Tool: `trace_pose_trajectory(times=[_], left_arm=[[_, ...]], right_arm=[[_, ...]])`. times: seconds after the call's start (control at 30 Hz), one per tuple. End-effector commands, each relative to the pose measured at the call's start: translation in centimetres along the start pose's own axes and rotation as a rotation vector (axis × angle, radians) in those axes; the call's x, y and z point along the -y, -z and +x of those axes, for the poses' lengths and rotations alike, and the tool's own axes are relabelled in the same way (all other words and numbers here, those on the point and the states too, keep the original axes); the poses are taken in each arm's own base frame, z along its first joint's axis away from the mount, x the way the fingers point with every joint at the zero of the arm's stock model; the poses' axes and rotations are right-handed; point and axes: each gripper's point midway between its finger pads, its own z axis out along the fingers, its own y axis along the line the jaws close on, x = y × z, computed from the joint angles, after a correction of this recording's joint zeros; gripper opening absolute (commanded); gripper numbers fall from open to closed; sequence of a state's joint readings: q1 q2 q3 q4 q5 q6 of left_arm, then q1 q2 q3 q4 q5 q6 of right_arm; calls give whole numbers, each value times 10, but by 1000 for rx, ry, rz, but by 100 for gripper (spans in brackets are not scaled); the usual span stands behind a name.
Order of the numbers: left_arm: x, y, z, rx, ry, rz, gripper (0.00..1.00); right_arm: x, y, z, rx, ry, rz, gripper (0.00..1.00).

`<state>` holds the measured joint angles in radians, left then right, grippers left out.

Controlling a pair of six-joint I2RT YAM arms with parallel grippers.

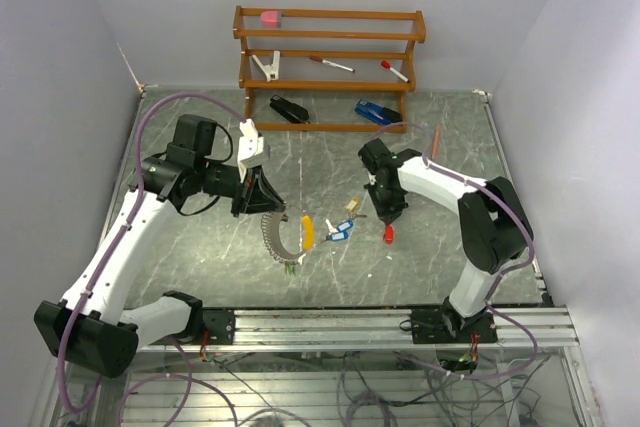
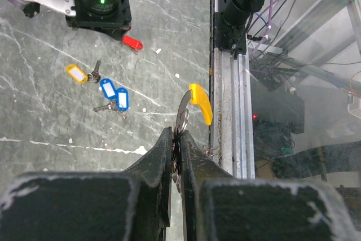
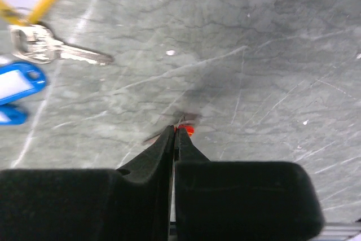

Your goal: Put the keys on the keyring

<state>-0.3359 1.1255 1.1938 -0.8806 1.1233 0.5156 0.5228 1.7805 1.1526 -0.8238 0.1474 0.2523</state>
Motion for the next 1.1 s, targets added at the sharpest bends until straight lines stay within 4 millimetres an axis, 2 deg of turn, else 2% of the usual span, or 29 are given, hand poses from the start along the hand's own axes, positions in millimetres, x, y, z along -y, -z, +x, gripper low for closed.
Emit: trace_pose_trajectory(times=[0.0, 0.17, 0.33, 0.4, 0.53, 0.87, 1.07], left_arm=[[5, 2, -16, 28, -42, 17, 7], [5, 5, -21, 30, -56, 5, 7], [5, 5, -21, 28, -57, 3, 7], [4, 5, -19, 26, -58, 0, 7], [5, 5, -23, 28, -65, 7, 7], [44, 13, -50, 95, -79, 189, 7], [63, 15, -53, 82, -102, 243, 7]], right_arm=[[-11, 43, -30, 134, 9, -111, 0], [-26, 93, -52, 261, 34, -268, 0], [-50, 143, -62, 352, 115, -448, 0], [-65, 170, -65, 410, 164, -559, 0], [-78, 225, -69, 563, 271, -695, 0], [-101, 336, -50, 761, 485, -971, 0], [-124, 376, -36, 818, 592, -1118, 0]])
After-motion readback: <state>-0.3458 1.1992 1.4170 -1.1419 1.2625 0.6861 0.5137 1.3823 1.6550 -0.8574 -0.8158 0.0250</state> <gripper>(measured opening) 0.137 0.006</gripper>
